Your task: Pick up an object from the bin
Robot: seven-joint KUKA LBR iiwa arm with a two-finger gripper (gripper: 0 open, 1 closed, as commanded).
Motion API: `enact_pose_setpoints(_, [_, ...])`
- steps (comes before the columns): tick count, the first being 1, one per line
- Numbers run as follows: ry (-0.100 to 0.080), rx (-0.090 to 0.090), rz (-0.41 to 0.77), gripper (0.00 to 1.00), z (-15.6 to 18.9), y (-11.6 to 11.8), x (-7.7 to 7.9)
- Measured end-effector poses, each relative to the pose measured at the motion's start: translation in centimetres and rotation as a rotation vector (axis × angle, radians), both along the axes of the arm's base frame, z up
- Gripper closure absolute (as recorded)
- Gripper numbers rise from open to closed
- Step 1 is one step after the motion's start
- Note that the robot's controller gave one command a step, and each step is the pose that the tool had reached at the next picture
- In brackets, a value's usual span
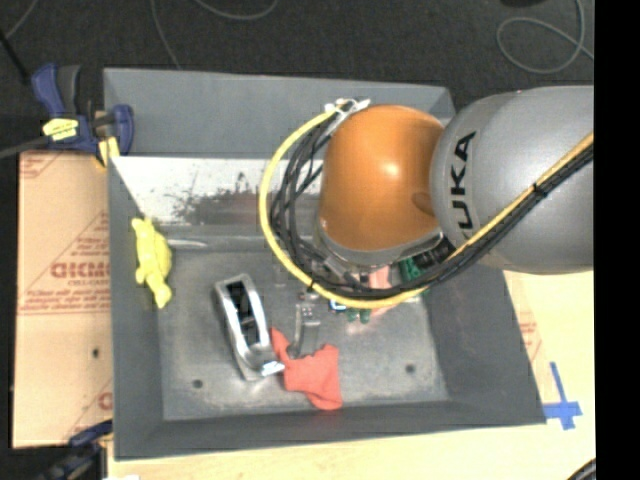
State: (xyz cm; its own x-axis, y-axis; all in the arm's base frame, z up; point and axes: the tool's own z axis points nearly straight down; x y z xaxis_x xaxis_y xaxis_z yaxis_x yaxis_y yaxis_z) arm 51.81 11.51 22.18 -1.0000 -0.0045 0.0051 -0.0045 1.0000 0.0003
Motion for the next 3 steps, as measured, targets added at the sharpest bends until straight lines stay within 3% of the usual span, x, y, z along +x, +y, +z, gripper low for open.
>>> enact_pose_setpoints(1, [-0.008,0.001,-0.004,0.00,0.4,-0.1,0.2])
enact_pose_setpoints(2, [-0.011,0.002,-0.058,0.00,-4.6,-1.9,-1.1])
enact_pose_setpoints(3, [-0.006,-0.001,-0.085,0.00,-6.1,-5.7,-4.0])
